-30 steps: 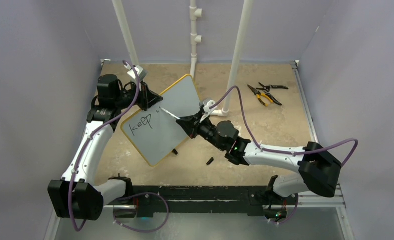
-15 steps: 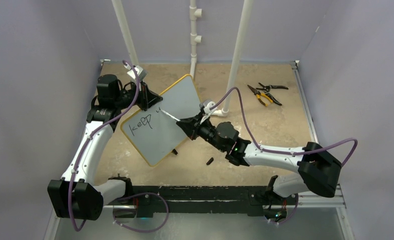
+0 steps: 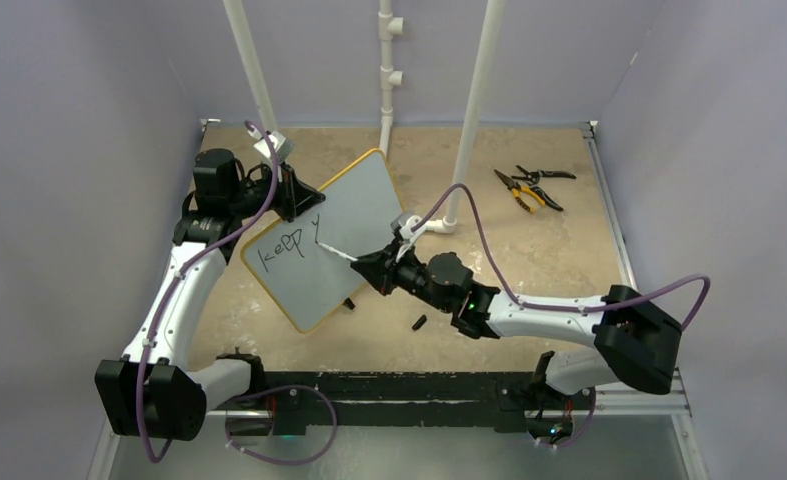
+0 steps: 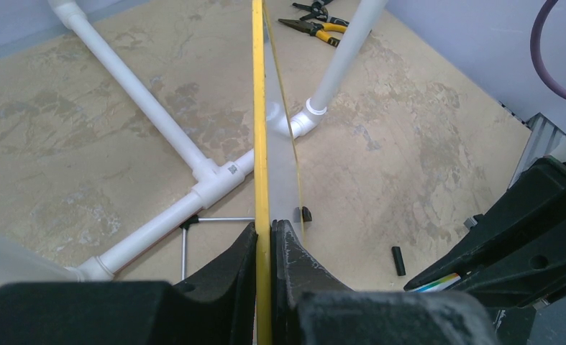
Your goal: Write a sentence on the whiteboard
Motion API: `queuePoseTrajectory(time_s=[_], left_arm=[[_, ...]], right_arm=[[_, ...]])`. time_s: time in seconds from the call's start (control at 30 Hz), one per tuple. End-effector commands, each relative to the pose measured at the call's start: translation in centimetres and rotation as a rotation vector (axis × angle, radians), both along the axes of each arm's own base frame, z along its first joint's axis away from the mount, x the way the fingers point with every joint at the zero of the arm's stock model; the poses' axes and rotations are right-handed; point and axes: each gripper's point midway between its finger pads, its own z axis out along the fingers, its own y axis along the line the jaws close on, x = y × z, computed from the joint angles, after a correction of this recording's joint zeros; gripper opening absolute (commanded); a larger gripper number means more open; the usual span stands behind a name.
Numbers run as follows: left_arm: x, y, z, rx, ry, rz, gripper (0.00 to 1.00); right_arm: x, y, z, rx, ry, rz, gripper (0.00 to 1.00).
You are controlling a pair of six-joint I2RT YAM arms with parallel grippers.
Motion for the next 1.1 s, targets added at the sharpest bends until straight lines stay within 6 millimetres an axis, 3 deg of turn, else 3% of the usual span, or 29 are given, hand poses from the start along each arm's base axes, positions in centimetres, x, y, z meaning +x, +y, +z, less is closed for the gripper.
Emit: queuePoseTrajectory(time_s=[0.0,0.17,0.47,1.07], left_arm=[[-0.3,-0.2,-0.2,-0.006,-0.010,-0.033,0.00],[-0.3,-0.2,-0.2,-0.007,-0.009,-0.035,0.00],[-0.4,-0.2,-0.2,-0.009,-0.009,-0.037,0.00],[-0.2,-0.2,-0.5,-0.009,-0.001,-0.035,0.00]], right_arm=[[-1.1,-0.4,1.7,0.026,-0.031,0.025,0.00],[-0.6,-1.9,5.2,0.104,-0.074,-0.037,0.00],[2.3,-2.1,6.9,0.091,-0.099,-0.150,0.00],[3.6,-1.4,6.5,0.117,-0.109,-0.145,0.00]])
